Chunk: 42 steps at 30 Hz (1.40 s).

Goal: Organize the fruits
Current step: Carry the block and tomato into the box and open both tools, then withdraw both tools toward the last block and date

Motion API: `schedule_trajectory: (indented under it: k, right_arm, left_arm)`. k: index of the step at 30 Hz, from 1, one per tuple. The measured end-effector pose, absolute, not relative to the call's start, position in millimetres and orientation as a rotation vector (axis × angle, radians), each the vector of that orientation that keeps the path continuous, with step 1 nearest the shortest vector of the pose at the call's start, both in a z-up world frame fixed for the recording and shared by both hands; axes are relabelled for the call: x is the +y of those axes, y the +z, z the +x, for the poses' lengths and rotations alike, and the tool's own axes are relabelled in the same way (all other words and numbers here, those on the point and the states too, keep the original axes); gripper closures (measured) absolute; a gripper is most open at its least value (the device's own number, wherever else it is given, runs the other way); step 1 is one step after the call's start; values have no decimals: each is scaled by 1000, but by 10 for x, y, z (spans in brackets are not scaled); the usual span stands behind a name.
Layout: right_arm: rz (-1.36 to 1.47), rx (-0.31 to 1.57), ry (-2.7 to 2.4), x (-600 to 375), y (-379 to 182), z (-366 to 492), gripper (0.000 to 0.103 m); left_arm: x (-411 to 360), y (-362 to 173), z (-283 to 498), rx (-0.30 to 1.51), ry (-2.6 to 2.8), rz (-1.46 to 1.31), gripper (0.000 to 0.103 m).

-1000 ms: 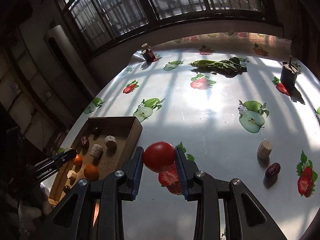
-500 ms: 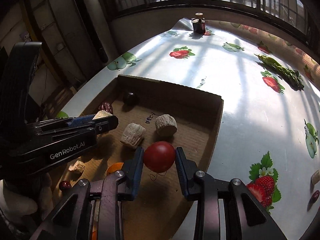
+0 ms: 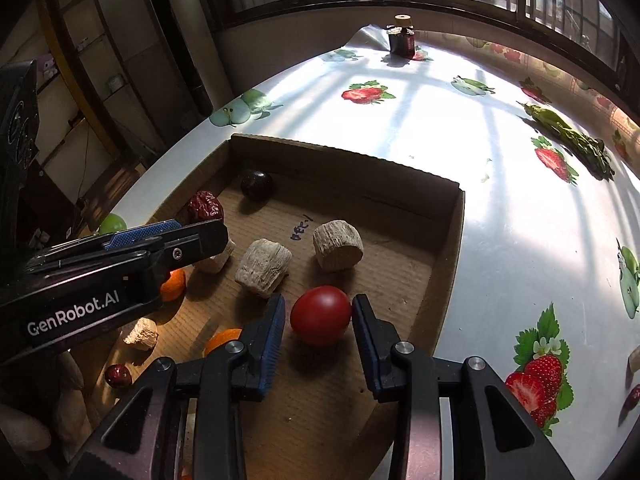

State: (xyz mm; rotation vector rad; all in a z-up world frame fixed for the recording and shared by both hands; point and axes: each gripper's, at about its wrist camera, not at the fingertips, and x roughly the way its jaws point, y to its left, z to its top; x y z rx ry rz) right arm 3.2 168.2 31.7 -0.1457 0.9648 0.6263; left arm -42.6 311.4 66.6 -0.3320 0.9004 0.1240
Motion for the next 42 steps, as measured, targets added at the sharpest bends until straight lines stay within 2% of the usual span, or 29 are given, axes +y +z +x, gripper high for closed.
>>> schedule_trajectory:
  k: [4, 6, 9, 12, 20, 25, 33, 42]
  right_arm:
    - [-117, 906, 621, 1522, 560, -126, 56]
    - [-103, 869, 592, 1395, 681, -239, 49]
    - [-50, 825, 549, 1120, 819, -442, 41]
    - [8, 801, 496, 847, 857, -644, 37]
    - [74, 793, 386, 385, 799, -1036, 37]
    - [84, 777, 389, 323, 825, -1210, 37]
    - [72, 747, 393, 324, 861, -1385, 31]
    - [77, 762, 392, 322, 812, -1381, 31]
  left_arm:
    - [2998, 955, -702, 797, 161, -293, 30]
    - [2939, 1065, -859, 748, 191, -284, 17]
    - [2859, 1167, -1092, 692, 208, -297, 11]
    - [2744, 1197, -1241, 671, 202, -298, 11]
    - [2348, 1233, -1514, 658, 243, -167, 11]
    - [2241, 1268, -1639, 651, 236, -148, 11]
    - [2183, 1270, -1741, 652, 222, -157, 11]
    - [2171, 1215, -1711, 670, 215, -159, 11]
